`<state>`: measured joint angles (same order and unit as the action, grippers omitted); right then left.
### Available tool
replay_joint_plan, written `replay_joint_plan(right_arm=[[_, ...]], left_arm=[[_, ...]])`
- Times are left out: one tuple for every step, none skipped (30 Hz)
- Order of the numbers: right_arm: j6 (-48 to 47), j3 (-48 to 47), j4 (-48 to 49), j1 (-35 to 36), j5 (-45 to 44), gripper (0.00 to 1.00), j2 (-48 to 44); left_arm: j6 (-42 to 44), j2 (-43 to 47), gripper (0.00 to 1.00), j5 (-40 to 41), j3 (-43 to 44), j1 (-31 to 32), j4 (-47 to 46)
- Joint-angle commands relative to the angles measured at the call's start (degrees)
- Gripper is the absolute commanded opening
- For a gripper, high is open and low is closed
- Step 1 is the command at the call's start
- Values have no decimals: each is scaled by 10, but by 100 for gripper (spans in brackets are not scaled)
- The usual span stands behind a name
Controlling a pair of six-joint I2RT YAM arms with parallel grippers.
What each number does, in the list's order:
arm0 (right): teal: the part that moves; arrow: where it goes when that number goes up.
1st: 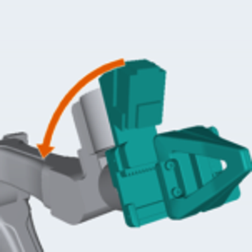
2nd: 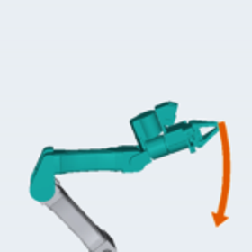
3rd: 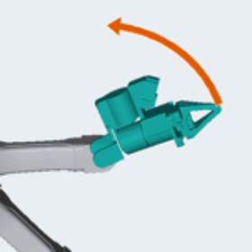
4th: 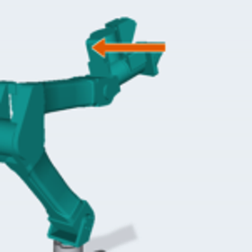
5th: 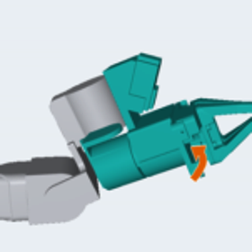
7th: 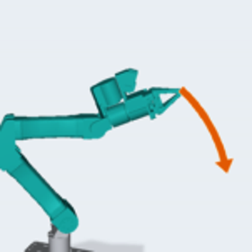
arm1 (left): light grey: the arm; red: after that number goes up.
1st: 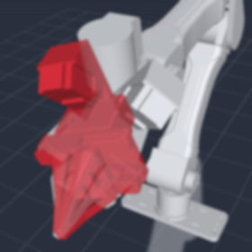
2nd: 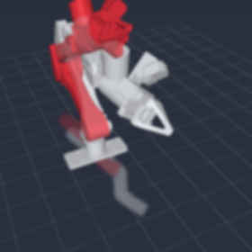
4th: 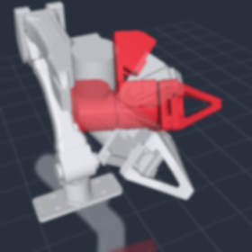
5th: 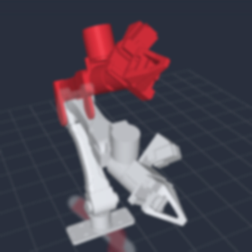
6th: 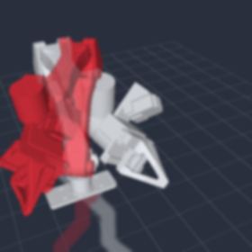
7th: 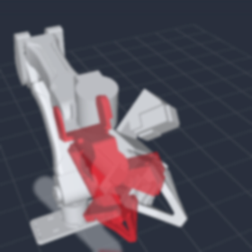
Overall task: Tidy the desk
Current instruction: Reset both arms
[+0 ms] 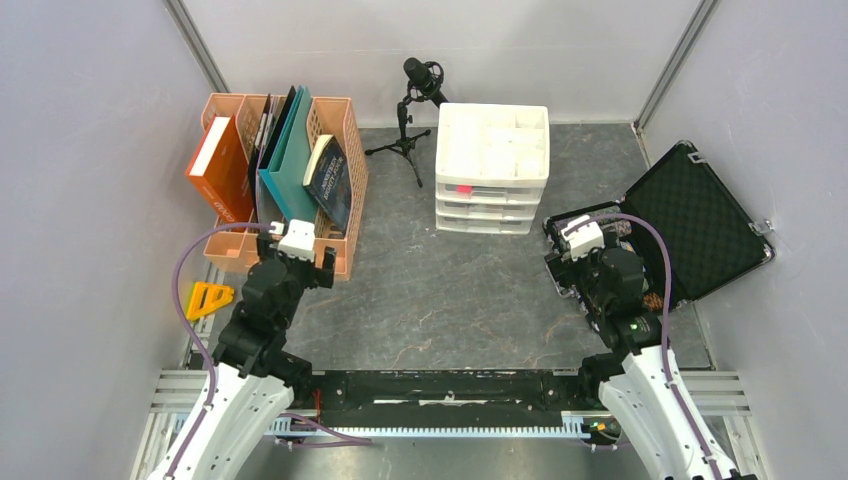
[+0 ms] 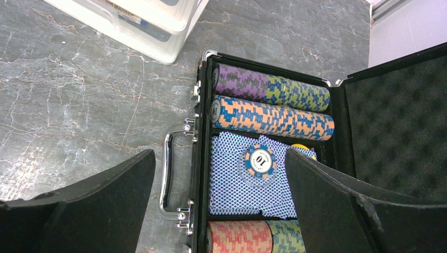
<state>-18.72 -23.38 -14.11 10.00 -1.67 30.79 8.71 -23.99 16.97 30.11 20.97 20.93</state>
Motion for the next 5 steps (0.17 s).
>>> replay_joint_plan(right_arm=[[-3,4,26,-1,-5,98,-4],[-3,4,26,-1,-6,98,-3],[-3,4,25,-1,-7,98,-2],[-3,3,24,-1,-7,98,-2],[-4,2,22,-1,-6,98,-2]], left_arm=[[-20,1,100,-13,-1,-4,-12],[-20,1,100,-13,-2,-4,-12],[-19,2,100,-15,-2,-4,-11],[-19,2,100,-15,-4,-4,-11],[-19,2,100,-16,-3,-5,-11]])
